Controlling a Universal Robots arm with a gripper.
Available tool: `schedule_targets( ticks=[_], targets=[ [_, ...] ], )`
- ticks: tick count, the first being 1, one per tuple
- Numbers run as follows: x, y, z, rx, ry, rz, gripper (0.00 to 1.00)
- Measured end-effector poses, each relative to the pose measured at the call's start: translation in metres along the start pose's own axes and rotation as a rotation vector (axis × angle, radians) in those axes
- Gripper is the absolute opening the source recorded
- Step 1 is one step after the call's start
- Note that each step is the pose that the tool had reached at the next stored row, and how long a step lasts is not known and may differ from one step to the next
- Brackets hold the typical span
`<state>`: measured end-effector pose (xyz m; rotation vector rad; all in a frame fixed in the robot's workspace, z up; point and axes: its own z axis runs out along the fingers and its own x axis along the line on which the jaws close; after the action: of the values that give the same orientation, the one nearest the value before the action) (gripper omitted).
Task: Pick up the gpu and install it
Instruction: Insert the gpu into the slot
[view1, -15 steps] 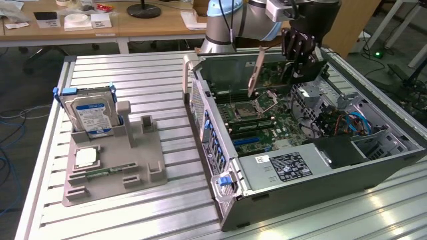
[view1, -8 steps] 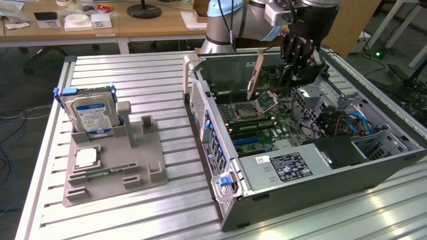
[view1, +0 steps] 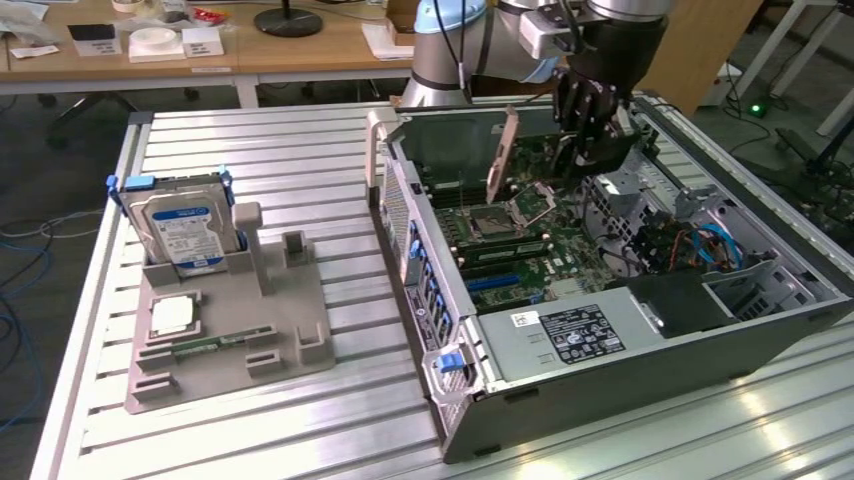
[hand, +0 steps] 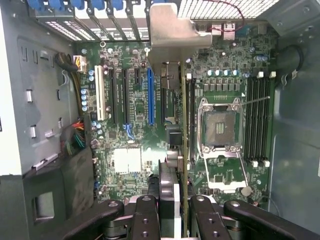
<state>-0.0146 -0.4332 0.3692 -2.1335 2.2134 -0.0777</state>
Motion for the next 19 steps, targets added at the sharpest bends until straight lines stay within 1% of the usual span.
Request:
schedule_targets(
  ticks=[5, 7, 8, 9, 17, 19],
  targets=[
    [0.004, 0.0014, 0.0041, -0.0003, -0.0008, -0.003, 0.28],
    [0.004, 0.0021, 0.0058, -0.0005, -0.0067, -0.005, 0.28],
    [0.004, 0.0023, 0.0066, -0.0005, -0.0088, -0.006, 0.28],
    [0.004, 0.0024, 0.0072, -0.0006, -0.0095, -0.006, 0.28],
    [0.007, 0.0028, 0.0112, -0.0017, -0.0096, -0.007, 0.28],
    [0.007, 0.0029, 0.0126, -0.0027, -0.0094, -0.007, 0.28]
  ],
)
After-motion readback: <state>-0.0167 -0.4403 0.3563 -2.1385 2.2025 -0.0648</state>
